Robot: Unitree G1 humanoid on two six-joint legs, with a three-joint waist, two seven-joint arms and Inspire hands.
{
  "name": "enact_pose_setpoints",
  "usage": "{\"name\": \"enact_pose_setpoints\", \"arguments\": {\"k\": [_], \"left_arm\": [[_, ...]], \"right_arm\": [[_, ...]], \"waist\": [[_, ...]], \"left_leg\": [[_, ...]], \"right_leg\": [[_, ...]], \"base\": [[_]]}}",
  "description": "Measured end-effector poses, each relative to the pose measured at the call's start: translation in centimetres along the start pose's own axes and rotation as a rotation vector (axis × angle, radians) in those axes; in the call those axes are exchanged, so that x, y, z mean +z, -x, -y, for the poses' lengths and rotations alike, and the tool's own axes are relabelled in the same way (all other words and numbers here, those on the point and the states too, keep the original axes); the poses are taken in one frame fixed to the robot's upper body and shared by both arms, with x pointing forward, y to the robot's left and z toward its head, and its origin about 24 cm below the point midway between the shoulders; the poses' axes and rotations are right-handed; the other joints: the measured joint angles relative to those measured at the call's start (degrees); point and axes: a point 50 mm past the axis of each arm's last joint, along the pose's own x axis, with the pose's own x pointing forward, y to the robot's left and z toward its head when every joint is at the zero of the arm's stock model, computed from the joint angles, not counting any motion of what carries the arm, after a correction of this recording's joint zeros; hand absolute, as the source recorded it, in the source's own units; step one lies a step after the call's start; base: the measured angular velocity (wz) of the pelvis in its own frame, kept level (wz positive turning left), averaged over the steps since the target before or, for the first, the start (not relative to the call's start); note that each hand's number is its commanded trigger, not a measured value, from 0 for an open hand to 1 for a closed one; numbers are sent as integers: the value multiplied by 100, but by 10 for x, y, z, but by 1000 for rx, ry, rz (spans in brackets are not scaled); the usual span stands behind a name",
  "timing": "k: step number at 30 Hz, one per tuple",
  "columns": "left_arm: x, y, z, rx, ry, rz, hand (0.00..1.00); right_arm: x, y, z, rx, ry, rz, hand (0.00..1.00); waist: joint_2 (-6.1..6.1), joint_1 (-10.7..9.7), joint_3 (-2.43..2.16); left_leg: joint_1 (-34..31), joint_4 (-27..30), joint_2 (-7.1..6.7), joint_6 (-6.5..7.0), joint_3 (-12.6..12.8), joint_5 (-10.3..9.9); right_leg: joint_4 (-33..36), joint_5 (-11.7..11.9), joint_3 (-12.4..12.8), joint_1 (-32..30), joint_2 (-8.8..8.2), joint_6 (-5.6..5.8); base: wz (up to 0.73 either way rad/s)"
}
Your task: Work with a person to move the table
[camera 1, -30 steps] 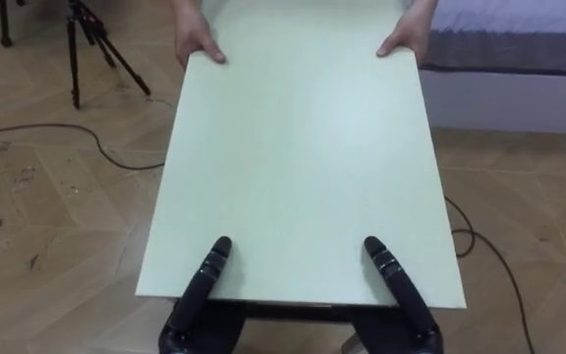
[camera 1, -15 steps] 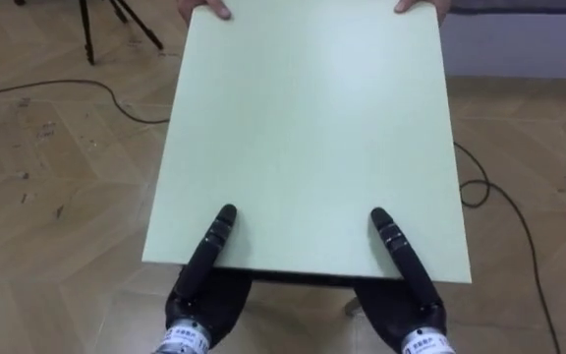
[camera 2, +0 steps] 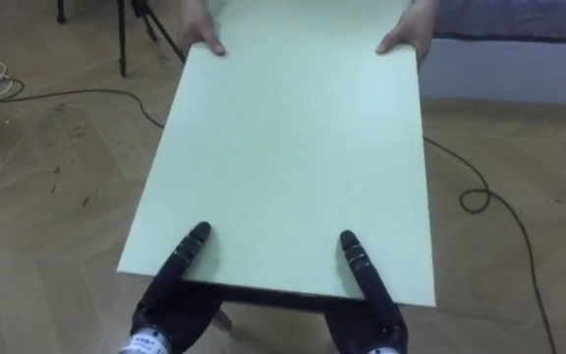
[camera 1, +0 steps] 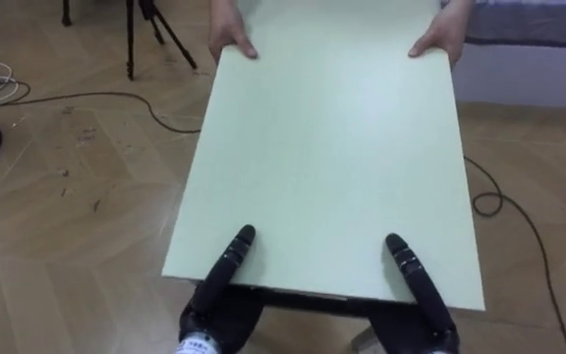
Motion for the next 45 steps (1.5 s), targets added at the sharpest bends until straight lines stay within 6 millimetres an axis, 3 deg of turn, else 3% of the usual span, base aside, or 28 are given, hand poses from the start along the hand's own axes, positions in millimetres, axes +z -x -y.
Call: {"name": "enact_pose_setpoints", "arguments": {"k": [1,2,3,6,9,12,15,16,17,18,20,24,25,26,27,29,30,31,32,33,34,35,36,38,40,41,42,45], "left_arm": [[2,3,0,-10,-2,6,100],[3,4,1,-16,-4,9,100],[2,4,1,-17,-1,6,100],[0,4,1,-18,-7,0,100],[1,5,3,-35,-26,0,100],[3,5,3,-47,-40,1,100],[9,3,8,-69,-64,16,100],[14,0,10,-81,-88,26,100],[17,-4,15,-97,-96,40,100],[18,-6,19,-107,-98,44,100],[25,-13,26,-119,-112,57,100],[31,-19,30,-109,-126,72,100],[28,-19,26,-95,-127,62,100],[29,-16,21,-75,-120,69,100],[28,-14,19,-68,-118,68,100],[26,-10,13,-48,-110,64,100],[26,-10,12,-45,-110,62,100],[24,-8,9,-35,-107,60,100],[22,-5,7,-29,-97,62,100],[22,-3,5,-25,-91,62,100],[20,1,0,-13,-76,63,100],[18,6,-5,-3,-55,65,100],[16,8,-7,0,-43,63,100],[14,13,-12,15,-14,62,100],[11,18,-15,31,-4,60,100],[11,19,-16,34,0,59,100],[10,20,-16,33,1,59,100],[10,20,-13,23,-7,54,100]], "right_arm": [[-3,2,-2,15,1,-3,100],[-3,0,-4,32,6,-5,100],[-2,0,-4,35,11,-5,100],[-2,2,-2,34,20,0,100],[-3,5,-1,48,7,12,100],[-4,5,-1,48,-5,12,100],[-7,3,-4,61,-22,16,100],[-8,0,-7,73,-29,17,100],[-6,-6,-11,91,-32,21,100],[-4,-9,-13,101,-30,23,100],[-2,-22,-21,131,-30,15,100],[-3,-30,-23,126,-47,9,100],[-4,-30,-19,109,-50,5,100],[-5,-30,-16,96,-50,-3,100],[-6,-30,-14,90,-50,-8,100],[-8,-27,-10,75,-49,-22,100],[-8,-26,-9,70,-50,-23,100],[-9,-24,-7,62,-49,-23,100],[-9,-23,-6,60,-33,-22,100],[-9,-23,-6,60,-23,-24,100],[-10,-22,-5,58,-5,-37,100],[-12,-22,-5,58,4,-50,100],[-12,-21,-4,56,11,-56,100],[-12,-20,-4,62,48,-72,100],[-13,-18,-2,61,64,-78,100],[-14,-15,-1,60,60,-77,100],[-14,-14,-1,61,58,-73,100],[-15,-9,-1,66,52,-58,100]], "waist": [[-75,67,17],[-61,75,105],[-17,52,127],[-79,-7,117],[-162,-10,111],[-188,30,108],[-310,48,113],[-435,85,119],[-508,159,115],[-501,197,120],[-500,260,120],[-445,289,128],[-413,340,120],[-375,451,81],[-352,509,67],[-261,616,33],[-257,656,35],[-241,728,33],[-220,855,52],[-214,908,62],[-209,1005,68],[-166,1049,73],[-128,1056,72],[14,998,99],[135,961,125],[205,932,170],[238,886,188],[350,747,212]], "left_leg": [[-153,111,-36,5,70,-2],[-269,259,-68,7,34,12],[-316,285,-65,14,-54,21],[-434,121,-43,51,-140,95],[-635,157,-72,173,-63,220],[-756,155,-86,284,128,257],[-1010,192,-76,406,445,334],[-1111,217,-73,447,655,372],[-1323,299,-34,472,786,436],[-1453,372,41,485,841,461],[-1860,539,291,494,934,650],[-2036,343,740,515,1264,1093],[-1958,169,841,440,1266,1262],[-1872,-7,949,300,1255,1451],[-1822,-123,988,199,1264,1553],[-1616,-699,1054,-254,1255,2053],[-1550,-840,1053,-396,1236,2177],[-1439,-1054,1054,-684,1045,2395],[-1429,-932,1047,-754,630,2423],[-1453,-720,1044,-723,417,2338],[-1476,-68,1055,-660,130,1920],[-1478,580,1127,-652,23,1455],[-1477,869,1173,-653,-23,1230],[-1423,1947,1272,-670,-271,543],[-1137,2587,1392,-667,-325,122],[-825,2780,1437,-690,-367,-73],[-689,2832,1450,-723,-409,-138],[-27,2537,1498,-886,-509,-313]], "right_leg": [[-102,185,184,291,-18,51],[-279,72,205,334,52,197],[-291,104,198,330,99,166],[-314,198,332,201,190,272],[-318,200,290,25,88,307],[-534,-57,229,60,6,441],[-707,-517,166,189,9,380],[-765,-770,160,322,24,347],[-1019,-1062,166,406,80,328],[-1227,-1201,162,436,132,313],[-2111,-1604,-1,568,343,253],[-2524,-1689,-360,539,667,3],[-2639,-1574,-363,495,823,-122],[-2774,-1427,-320,478,987,-246],[-2865,-1346,-290,481,1073,-291],[-3142,-1056,-271,505,1344,-475],[-3166,-1013,-265,505,1352,-518],[-3226,-912,-261,499,1403,-601],[-3225,-843,-363,458,1383,-667],[-3226,-823,-462,459,1339,-681],[-3231,-774,-563,458,1273,-715],[-3254,-740,-694,463,1250,-737],[-3276,-707,-800,468,1251,-737],[-3318,-644,-1177,478,1255,-775],[-3318,-639,-1438,506,1255,-779],[-3316,-632,-1597,529,1262,-780],[-3308,-631,-1671,527,1264,-779],[-3165,-590,-1877,334,1241,-741]], "base": [[-29],[-21],[4],[9],[-1],[-18],[-6],[-18],[-28],[-39],[-29],[4],[-19],[-36],[-51],[-24],[-19],[-50],[-63],[-79],[-72],[-64],[-45],[-23],[-6],[14],[48],[41]]}}
